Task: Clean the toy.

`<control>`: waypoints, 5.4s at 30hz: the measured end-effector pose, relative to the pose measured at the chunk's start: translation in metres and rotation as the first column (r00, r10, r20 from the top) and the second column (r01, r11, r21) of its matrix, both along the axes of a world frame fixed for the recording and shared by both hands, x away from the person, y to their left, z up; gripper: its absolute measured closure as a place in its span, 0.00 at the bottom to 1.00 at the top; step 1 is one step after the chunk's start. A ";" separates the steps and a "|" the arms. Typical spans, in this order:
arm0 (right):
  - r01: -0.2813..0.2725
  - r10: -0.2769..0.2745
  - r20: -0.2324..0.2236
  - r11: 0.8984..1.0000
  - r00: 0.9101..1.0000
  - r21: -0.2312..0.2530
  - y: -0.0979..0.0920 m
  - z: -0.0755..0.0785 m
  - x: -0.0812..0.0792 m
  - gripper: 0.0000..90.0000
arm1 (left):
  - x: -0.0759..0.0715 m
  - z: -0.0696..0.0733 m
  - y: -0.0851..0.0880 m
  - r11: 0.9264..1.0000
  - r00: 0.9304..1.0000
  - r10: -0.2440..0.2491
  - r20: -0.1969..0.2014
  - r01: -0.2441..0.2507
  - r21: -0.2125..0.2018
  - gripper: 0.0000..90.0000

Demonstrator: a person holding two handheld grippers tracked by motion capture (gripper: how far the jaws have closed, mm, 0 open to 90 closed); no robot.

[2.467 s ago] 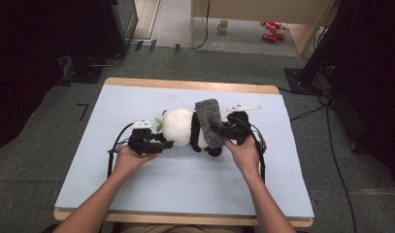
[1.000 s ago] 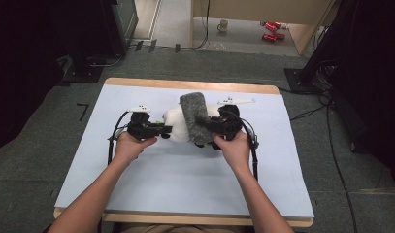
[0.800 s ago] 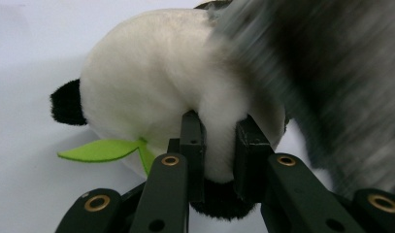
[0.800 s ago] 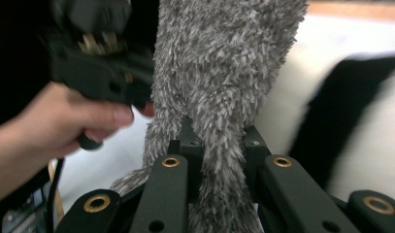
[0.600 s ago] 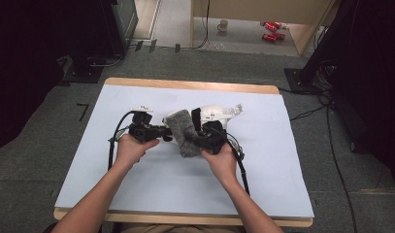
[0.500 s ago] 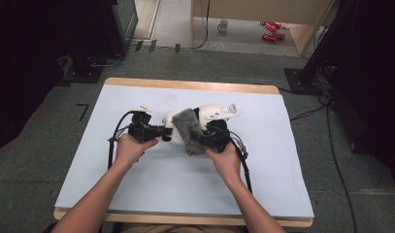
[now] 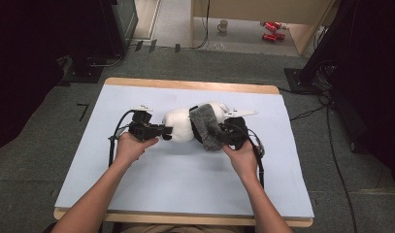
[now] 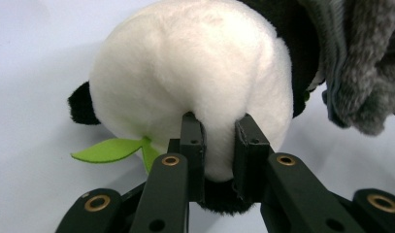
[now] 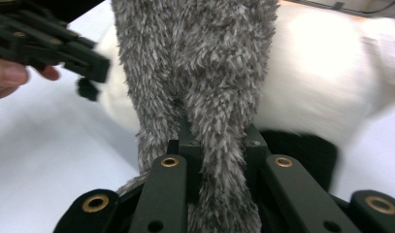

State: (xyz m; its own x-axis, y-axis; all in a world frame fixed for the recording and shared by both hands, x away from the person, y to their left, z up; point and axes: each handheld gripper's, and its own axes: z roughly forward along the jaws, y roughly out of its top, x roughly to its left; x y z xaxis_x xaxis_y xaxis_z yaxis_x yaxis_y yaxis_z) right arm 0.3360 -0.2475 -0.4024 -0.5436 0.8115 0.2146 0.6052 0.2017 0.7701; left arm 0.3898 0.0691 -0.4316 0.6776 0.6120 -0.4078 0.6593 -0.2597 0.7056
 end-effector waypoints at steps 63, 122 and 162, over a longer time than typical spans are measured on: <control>0.100 -0.092 -0.049 0.973 0.995 0.207 -0.047 0.016 0.006 0.86 | -0.001 -0.013 0.015 0.999 0.992 -0.005 0.125 0.010 -0.040 0.86; -0.039 0.043 -0.003 0.929 0.999 0.368 0.001 0.069 0.004 0.87 | -0.039 0.020 -0.040 0.999 0.929 -0.029 0.369 0.034 -0.006 0.78; 0.019 -0.021 -0.041 0.997 0.999 -0.071 0.079 0.076 0.086 0.87 | -0.046 0.017 -0.047 1.000 0.949 -0.010 0.316 0.014 -0.012 0.77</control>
State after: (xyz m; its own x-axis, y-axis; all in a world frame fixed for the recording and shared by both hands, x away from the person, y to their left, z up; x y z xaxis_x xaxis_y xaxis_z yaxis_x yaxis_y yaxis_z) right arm 0.4222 -0.1690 -0.3261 -0.5189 0.8360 0.1782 0.6407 0.2423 0.7286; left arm 0.3440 0.0224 -0.4141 0.7803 0.5989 -0.1801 0.3989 -0.2548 0.8809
